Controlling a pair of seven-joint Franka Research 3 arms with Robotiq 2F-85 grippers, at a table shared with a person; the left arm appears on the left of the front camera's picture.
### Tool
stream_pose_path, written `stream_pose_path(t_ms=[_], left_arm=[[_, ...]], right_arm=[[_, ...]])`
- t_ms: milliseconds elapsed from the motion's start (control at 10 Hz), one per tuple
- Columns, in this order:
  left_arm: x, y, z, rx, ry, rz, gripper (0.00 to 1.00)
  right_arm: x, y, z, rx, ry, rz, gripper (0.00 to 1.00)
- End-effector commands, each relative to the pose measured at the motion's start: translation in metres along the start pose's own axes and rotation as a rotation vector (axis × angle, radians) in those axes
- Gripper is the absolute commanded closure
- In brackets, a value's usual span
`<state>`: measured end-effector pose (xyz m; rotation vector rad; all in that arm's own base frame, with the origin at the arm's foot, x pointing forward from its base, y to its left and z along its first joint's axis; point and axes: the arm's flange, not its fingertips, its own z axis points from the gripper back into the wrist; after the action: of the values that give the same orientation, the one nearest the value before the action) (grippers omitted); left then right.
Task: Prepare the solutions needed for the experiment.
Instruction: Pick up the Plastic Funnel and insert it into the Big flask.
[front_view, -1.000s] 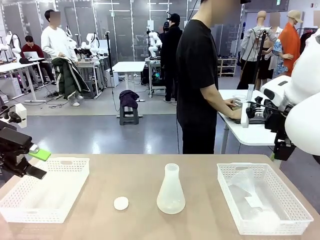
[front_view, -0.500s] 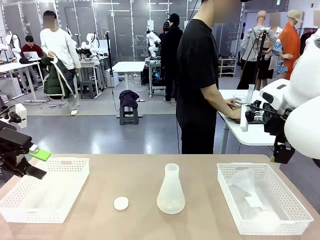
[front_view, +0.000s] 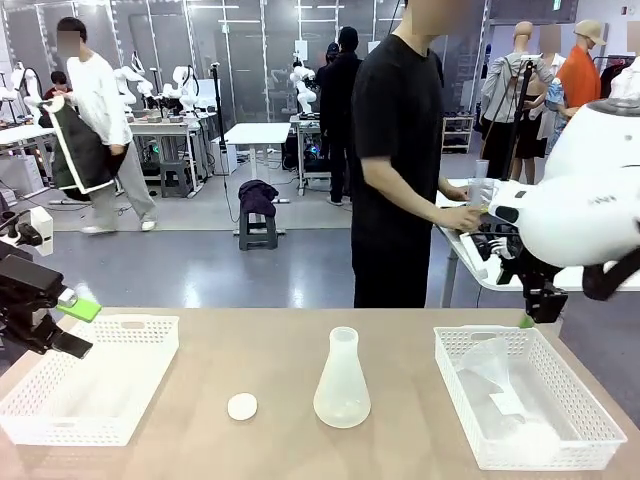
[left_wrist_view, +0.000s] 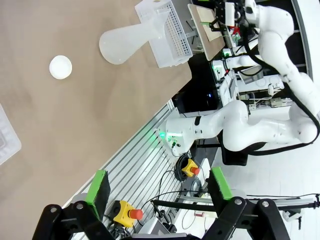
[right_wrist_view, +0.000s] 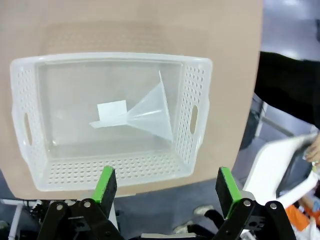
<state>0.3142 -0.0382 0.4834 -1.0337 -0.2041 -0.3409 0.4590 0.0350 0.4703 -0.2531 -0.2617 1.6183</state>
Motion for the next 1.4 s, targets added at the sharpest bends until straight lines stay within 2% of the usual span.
stream_pose_path(t_ms=[0, 500, 1300], left_arm=[[0.003, -0.001, -0.002, -0.025, -0.007, -0.021, 0.0], [0.003, -0.001, -0.002, -0.025, -0.007, -0.021, 0.0], [0.003, -0.001, -0.002, -0.025, -0.007, -0.021, 0.0]], right_arm=[[-0.009, -0.036, -0.017, 0.102, -0.021, 0.036, 0.0], [-0.009, -0.064, -0.081, 0.284, -0.078, 0.054, 0.0], [-0.013, -0.052, -0.137, 0.434, -0.134, 0.058, 0.0]])
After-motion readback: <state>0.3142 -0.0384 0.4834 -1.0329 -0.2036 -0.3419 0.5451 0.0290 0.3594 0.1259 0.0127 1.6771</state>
